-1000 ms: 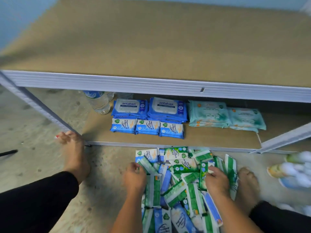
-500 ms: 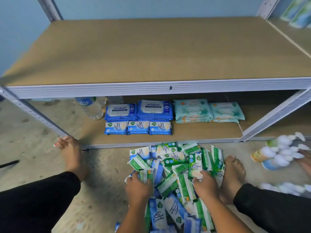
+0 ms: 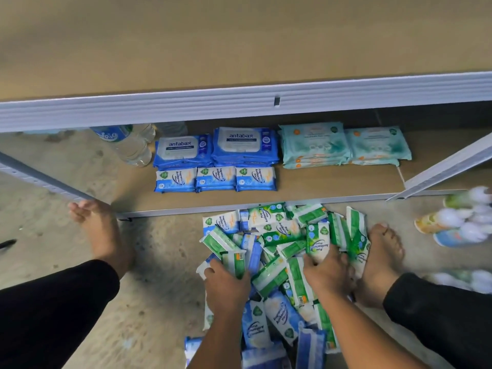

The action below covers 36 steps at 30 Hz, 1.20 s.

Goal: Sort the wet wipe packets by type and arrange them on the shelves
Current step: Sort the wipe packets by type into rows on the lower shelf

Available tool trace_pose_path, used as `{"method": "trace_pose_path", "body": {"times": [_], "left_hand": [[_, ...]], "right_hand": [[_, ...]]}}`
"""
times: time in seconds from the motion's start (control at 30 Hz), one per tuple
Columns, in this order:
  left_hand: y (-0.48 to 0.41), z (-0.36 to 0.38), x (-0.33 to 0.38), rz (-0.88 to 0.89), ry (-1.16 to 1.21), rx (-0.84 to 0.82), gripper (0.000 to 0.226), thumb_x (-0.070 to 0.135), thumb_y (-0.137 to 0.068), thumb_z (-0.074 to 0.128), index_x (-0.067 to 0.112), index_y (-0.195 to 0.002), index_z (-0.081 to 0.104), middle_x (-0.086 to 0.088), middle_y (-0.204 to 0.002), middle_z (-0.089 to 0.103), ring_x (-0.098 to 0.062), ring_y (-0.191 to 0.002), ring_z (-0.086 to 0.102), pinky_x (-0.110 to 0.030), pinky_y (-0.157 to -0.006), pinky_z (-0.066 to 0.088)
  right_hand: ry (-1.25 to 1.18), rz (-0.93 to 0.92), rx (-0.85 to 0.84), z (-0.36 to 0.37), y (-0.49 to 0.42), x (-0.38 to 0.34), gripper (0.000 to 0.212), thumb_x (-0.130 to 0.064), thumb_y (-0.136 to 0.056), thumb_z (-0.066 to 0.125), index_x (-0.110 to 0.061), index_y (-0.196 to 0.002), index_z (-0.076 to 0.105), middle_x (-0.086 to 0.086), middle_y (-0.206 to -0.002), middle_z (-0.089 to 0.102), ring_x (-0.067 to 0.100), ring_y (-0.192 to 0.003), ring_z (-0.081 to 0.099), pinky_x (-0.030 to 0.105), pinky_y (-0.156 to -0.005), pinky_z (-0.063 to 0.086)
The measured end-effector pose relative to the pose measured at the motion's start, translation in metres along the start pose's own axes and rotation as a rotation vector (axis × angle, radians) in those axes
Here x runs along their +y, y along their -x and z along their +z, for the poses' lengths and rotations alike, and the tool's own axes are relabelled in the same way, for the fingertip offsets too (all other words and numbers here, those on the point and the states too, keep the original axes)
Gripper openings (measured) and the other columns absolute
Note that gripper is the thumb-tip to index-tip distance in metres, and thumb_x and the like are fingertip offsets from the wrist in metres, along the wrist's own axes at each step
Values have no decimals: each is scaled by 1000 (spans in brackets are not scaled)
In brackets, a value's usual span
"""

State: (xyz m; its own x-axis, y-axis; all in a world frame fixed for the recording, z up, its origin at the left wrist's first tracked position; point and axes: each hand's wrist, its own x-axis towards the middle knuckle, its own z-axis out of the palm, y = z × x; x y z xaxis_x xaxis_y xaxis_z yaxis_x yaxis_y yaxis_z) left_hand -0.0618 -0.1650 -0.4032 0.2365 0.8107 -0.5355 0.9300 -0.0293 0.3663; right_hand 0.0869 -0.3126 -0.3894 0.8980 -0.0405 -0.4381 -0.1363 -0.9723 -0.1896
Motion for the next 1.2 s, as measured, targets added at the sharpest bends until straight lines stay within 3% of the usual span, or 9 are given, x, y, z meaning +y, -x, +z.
{"method": "trace_pose_path", "body": {"times": [0.13, 0.4, 0.57, 0.67, 0.73, 0.9, 0.97, 1.1, 1.2], "left_hand": [[-5, 12, -8, 19, -64, 5, 80, 62, -69, 81, 18, -118, 35, -6, -113, 50, -28, -102, 58, -36, -72, 50], [-7, 9, -12, 30, -3, 4, 69, 59, -71, 79, 22, -111, 37, 0, -104, 49, -21, -91, 57, -35, -68, 50], [1, -7, -8, 60, 83, -24, 65, 54, -72, 78, 21, -116, 45, 0, -109, 53, -23, -95, 60, -44, -80, 57], [10, -21, -2, 118, 135, -38, 69, 50, -76, 75, 21, -130, 44, -1, -120, 53, -24, -103, 60, -44, -85, 56], [17, -31, 6, 174, 176, -119, 72, 47, -80, 75, 19, -137, 41, 0, -127, 53, -23, -108, 60, -39, -85, 53], [42, -51, 29, 229, 407, -420, 53, 32, -91, 73, 18, -135, 47, 3, -110, 62, -9, -87, 65, -25, -70, 53], [54, -57, 36, 182, 527, -527, 41, 31, -96, 66, 19, -131, 49, 0, -114, 62, -15, -89, 66, -28, -70, 54], [68, -63, 40, 127, 662, -620, 65, 39, -81, 60, 26, -142, 44, -14, -121, 63, -36, -101, 69, -47, -84, 59], [79, -77, 46, 166, 670, -674, 57, 12, -88, 58, 28, -138, 35, -16, -121, 56, -41, -103, 67, -50, -78, 61]], "right_hand": [[42, 47, 10, 6, -6, -5, 87, -62, -79, 70, -24, -148, 33, 11, -148, 42, 36, -133, 38, 50, -98, 35], [165, -27, 19, 0, -18, -3, 74, -53, -78, 69, -20, -139, 43, 10, -137, 51, 32, -125, 43, 44, -92, 35], [93, -57, 39, -17, -7, -1, 78, -55, -72, 73, -20, -137, 48, 11, -134, 51, 34, -124, 46, 44, -99, 40], [-127, -99, 10, -31, 5, 1, 71, -41, -73, 80, -16, -134, 53, 11, -125, 48, 34, -108, 57, 40, -83, 53], [-232, -141, -25, -40, 15, 4, 67, -30, -75, 82, -17, -134, 55, 10, -124, 45, 33, -103, 59, 36, -80, 54], [-473, -146, -152, -53, 39, 15, 62, -3, -71, 77, -30, -126, 65, 6, -116, 53, 20, -84, 64, 30, -66, 56], [-567, -135, -197, -59, 46, 19, 58, -4, -72, 81, -26, -124, 66, 3, -107, 66, 15, -81, 66, 28, -63, 56], [-690, -74, -190, -71, 59, 23, 48, -10, -79, 82, -25, -121, 63, -2, -99, 68, 18, -84, 65, 31, -69, 54], [-760, -35, -148, -79, 67, 24, 45, -9, -84, 75, -20, -125, 60, 0, -97, 66, 25, -83, 64, 40, -73, 55]]}}
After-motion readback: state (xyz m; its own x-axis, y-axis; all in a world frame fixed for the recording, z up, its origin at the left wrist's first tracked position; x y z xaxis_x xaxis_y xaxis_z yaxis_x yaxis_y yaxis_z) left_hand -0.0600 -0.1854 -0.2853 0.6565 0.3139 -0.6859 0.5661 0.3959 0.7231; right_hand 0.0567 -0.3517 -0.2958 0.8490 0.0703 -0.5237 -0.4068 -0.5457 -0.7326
